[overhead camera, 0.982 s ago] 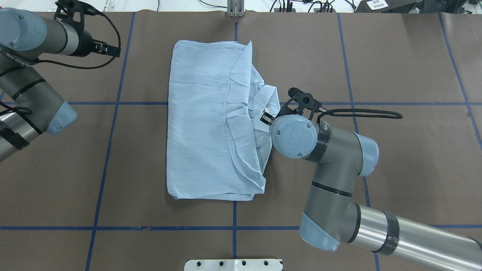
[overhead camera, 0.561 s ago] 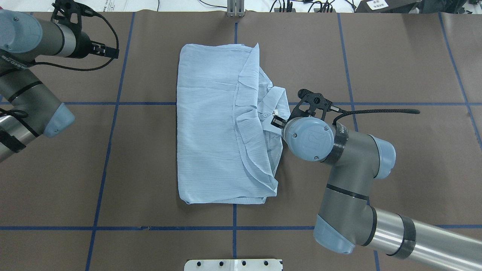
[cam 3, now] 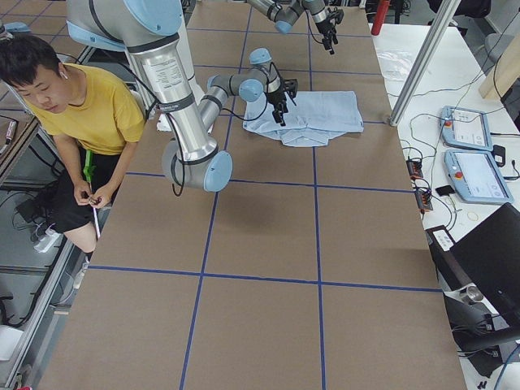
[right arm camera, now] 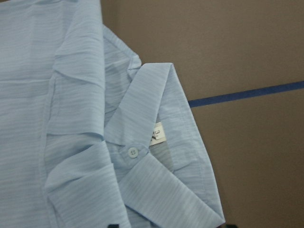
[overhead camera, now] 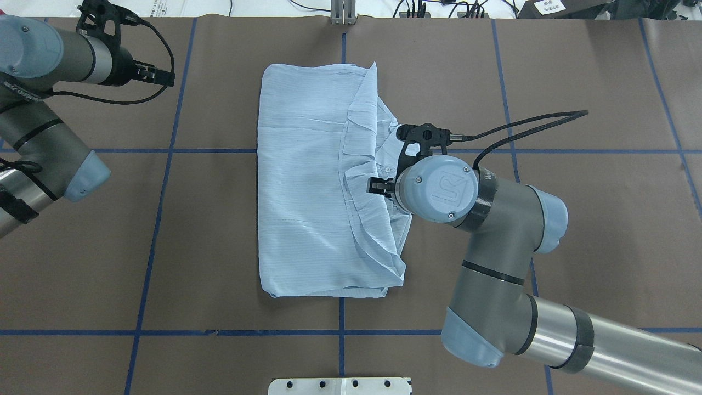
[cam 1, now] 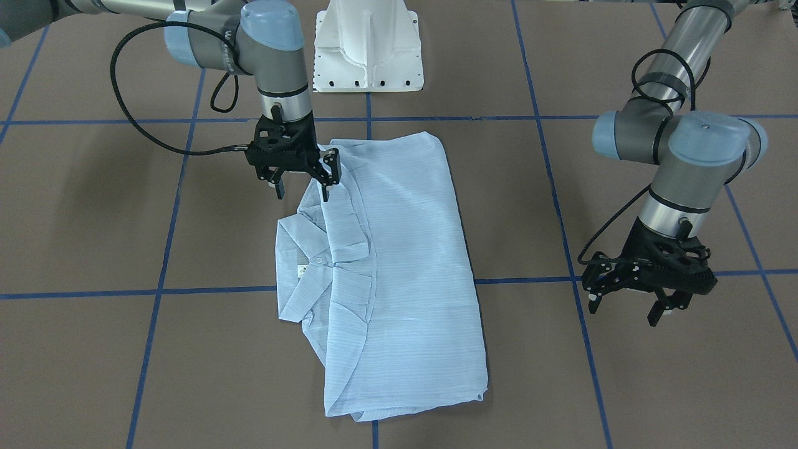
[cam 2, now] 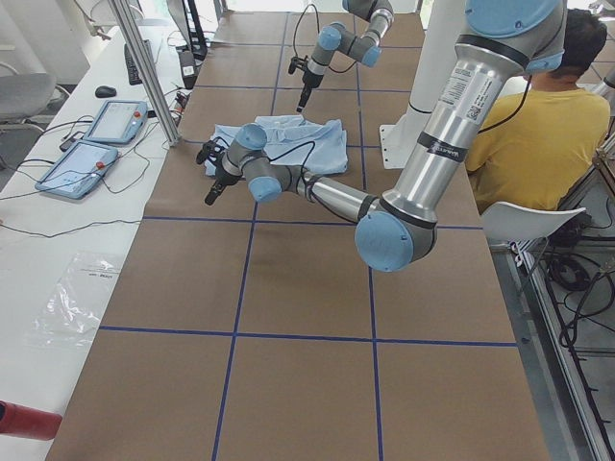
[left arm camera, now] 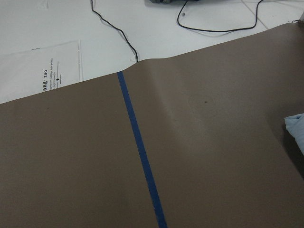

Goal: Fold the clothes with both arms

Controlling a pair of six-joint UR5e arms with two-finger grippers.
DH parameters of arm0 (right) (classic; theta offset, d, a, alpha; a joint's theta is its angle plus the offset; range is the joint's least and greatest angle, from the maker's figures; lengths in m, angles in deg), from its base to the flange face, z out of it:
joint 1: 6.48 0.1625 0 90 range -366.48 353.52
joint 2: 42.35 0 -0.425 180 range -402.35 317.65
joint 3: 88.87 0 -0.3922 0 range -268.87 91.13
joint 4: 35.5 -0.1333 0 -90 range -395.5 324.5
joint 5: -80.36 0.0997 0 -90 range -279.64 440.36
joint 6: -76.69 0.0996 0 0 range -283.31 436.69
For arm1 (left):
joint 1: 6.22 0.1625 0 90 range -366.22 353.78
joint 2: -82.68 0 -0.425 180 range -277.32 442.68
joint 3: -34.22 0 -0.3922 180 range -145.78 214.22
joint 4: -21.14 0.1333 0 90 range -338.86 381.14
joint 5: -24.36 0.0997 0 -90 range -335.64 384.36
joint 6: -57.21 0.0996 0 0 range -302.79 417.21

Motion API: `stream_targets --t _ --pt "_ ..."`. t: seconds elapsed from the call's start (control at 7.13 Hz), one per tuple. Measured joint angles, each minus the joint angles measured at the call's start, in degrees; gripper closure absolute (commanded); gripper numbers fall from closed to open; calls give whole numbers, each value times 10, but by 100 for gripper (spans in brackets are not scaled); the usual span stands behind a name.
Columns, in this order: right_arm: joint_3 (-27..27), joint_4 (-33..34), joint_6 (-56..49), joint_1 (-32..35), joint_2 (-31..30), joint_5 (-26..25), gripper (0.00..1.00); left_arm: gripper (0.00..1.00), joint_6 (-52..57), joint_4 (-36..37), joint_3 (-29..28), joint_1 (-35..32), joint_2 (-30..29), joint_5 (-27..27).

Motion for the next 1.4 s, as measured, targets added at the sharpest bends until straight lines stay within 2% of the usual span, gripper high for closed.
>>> stream_targets --t 0.14,0.56,0.84,0.98,1.26,1.4 --pt "2 27 -44 -18 13 4 14 0 0 0 0 0 0 0" --pt "14 111 -192 -72 46 -2 46 0 -1 0 1 0 1 0" --pt "47 119 -228 -91 65 -22 56 0 -1 -1 2 0 1 0" --pt "57 119 -236 -94 69 -26 65 0 -2 -1 2 0 1 0" --pt "63 119 -240 -96 75 -28 100 0 -2 -1 1 0 1 0" --pt "63 119 -238 -96 77 -29 100 0 -2 -1 1 0 1 0"
